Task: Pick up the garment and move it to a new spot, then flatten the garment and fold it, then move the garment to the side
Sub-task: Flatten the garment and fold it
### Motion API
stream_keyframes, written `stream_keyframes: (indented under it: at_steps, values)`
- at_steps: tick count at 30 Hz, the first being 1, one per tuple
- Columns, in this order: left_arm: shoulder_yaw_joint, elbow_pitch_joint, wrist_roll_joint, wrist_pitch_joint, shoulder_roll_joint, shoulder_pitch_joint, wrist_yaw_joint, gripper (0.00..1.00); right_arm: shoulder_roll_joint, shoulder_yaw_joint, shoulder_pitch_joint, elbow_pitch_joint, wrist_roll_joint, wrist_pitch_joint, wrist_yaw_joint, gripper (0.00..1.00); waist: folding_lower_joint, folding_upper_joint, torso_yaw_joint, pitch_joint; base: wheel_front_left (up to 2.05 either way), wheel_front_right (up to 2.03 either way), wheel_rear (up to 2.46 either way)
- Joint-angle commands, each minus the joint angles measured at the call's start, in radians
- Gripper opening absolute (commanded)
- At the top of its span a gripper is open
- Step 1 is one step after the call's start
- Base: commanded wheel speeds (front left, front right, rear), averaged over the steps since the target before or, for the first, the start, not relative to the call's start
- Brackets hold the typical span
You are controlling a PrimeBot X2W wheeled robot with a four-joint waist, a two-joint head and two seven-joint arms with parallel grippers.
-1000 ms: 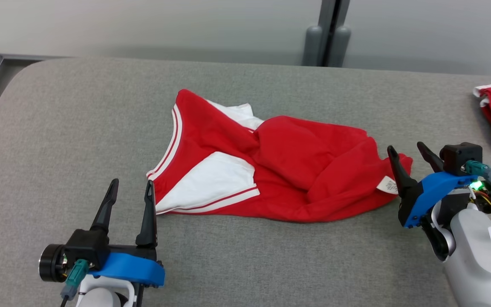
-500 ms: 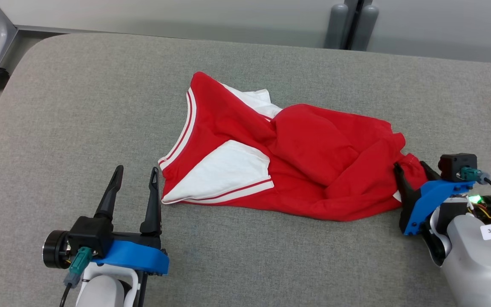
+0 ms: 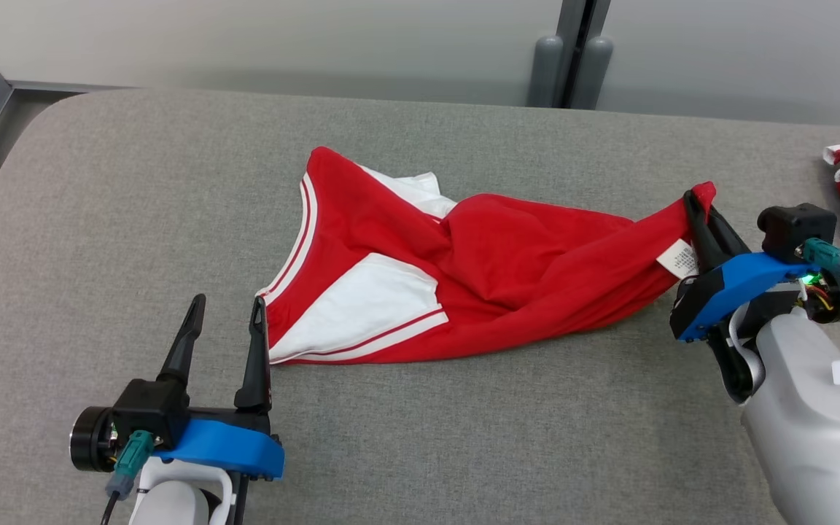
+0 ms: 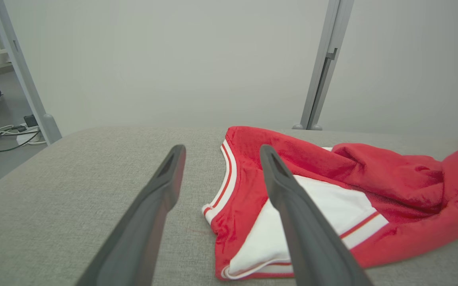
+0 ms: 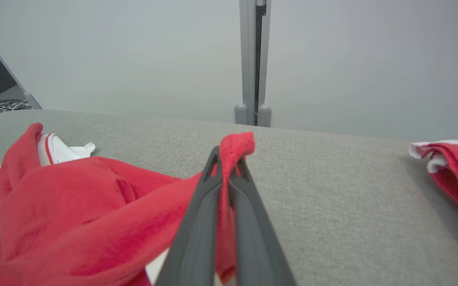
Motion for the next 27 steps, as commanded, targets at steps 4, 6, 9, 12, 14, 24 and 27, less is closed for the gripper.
stream_keyframes:
  at_steps: [4, 6, 9, 12, 14, 24, 27]
  values:
    - [0.011, 0.004, -0.006, -0.005, -0.002, 0.031, -0.007, 1.0, 0.002, -0.007, 0.132, -0.119, 0.012, -0.004, 0.0, 0.0, 0.0, -0.0001, -0.04, -0.049, 0.0, 0.0, 0.0]
    - [0.015, 0.004, -0.005, -0.005, -0.002, 0.047, -0.007, 1.0, 0.002, -0.008, 0.198, -0.18, 0.022, -0.004, 0.0, 0.0, 0.0, -0.0001, -0.057, -0.068, 0.0, 0.0, 0.0]
    - [0.021, 0.005, -0.006, -0.005, -0.001, 0.072, -0.007, 1.0, 0.008, -0.002, 0.316, -0.274, 0.042, -0.004, 0.0, 0.0, 0.0, -0.0001, -0.083, -0.093, 0.0, 0.0, 0.0]
    - [0.024, 0.004, -0.006, -0.005, -0.002, 0.088, -0.007, 1.0, 0.009, -0.001, 0.389, -0.335, 0.055, -0.005, 0.0, 0.0, 0.0, -0.0001, -0.099, -0.106, 0.0, 0.0, 0.0]
    - [0.027, 0.002, -0.007, -0.005, -0.002, 0.101, -0.007, 1.0, 0.014, 0.002, 0.46, -0.393, 0.062, -0.004, 0.0, 0.0, 0.0, -0.0001, -0.114, -0.117, 0.0, 0.0, 0.0]
    - [0.008, 0.005, -0.017, -0.005, -0.002, 0.124, -0.008, 1.0, 0.045, -0.053, 0.769, -0.59, 0.074, -0.005, 0.0, 0.0, 0.0, -0.0001, -0.142, -0.138, 0.0, 0.0, 0.0]
    - [0.003, 0.008, -0.018, -0.005, -0.002, 0.128, -0.008, 1.0, 0.055, -0.057, 0.848, -0.62, 0.071, -0.005, 0.0, 0.0, 0.0, -0.0001, -0.142, -0.143, 0.0, 0.0, 0.0]
